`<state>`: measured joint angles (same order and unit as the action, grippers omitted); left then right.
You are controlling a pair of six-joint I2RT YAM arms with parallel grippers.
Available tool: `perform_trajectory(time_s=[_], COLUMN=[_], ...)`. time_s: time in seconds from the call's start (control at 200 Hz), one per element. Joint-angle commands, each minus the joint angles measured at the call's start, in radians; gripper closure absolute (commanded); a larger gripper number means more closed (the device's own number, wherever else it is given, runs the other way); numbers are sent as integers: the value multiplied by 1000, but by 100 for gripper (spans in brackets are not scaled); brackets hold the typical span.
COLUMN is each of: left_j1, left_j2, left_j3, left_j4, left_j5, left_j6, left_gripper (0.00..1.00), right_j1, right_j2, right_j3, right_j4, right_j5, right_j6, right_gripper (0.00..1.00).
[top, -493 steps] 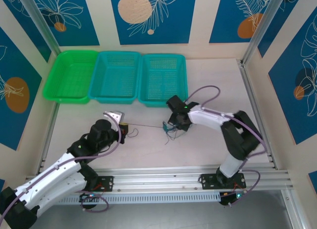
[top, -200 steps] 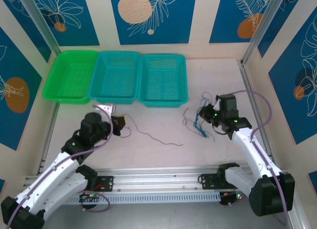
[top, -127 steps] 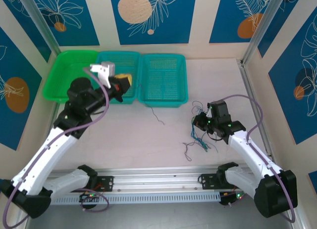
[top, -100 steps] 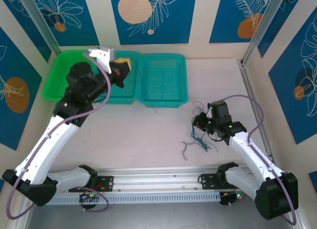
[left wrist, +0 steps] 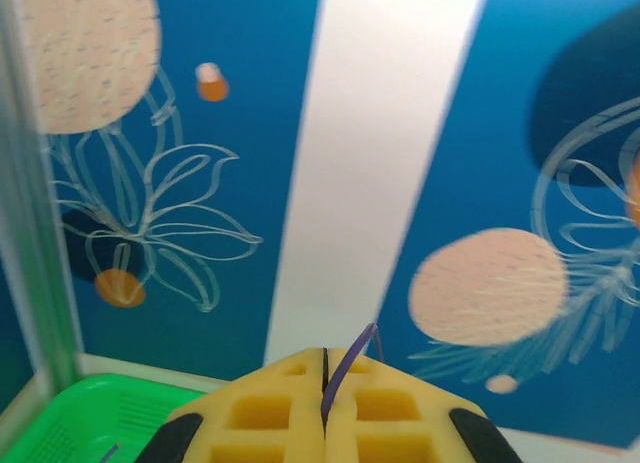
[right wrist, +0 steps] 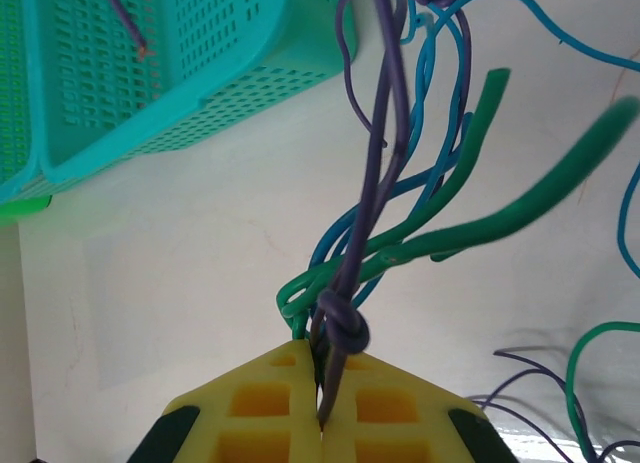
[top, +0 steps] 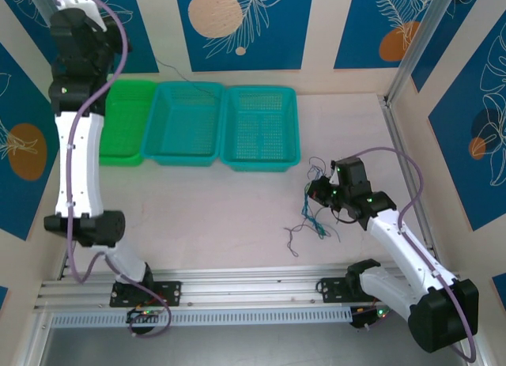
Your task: Untangle the cables
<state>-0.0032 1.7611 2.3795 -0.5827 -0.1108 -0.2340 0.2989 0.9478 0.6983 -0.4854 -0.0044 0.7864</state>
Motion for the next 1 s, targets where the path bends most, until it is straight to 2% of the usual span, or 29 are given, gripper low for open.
perform_trajectory(time_s=[0.0, 0.11, 0.275, 0.47, 0.635, 0.795, 0.845, 0.915, 0.995], left_j1=[85, 147, 221, 230, 235, 255, 259, 267, 278], left_j2=[86, 157, 191, 284, 389, 427, 426, 411, 374], left_j3=[117, 180, 115, 61, 23, -112, -162, -237, -339], left_j4=[-126, -151, -148, -213, -263, -222, -198, -157, -85], left_j5=[64, 62, 33, 110, 116, 109, 111, 117, 131], left_j6=[-88, -99, -122, -126, -133, -143, -143, -151, -165], left_gripper=[100, 100, 100, 100, 100, 100, 89, 84, 68], right_j1=[7, 6, 7, 8, 11, 10, 9, 9, 9], right_j2=[-14, -34, -37, -14, -5, -43, -57, -69, -70], right_j3=[36, 32, 38, 50, 68, 57, 50, 40, 41], right_j4=[-50, -69, -92, -58, -77, -115, -117, -116, -113], right_j5=[-5, 8, 10, -1, -12, 18, 22, 23, 20], right_j6=[-26, -36, -49, -27, -35, -46, -44, -39, -38], right_gripper=[100, 100, 100, 100, 100, 100, 100, 100, 100])
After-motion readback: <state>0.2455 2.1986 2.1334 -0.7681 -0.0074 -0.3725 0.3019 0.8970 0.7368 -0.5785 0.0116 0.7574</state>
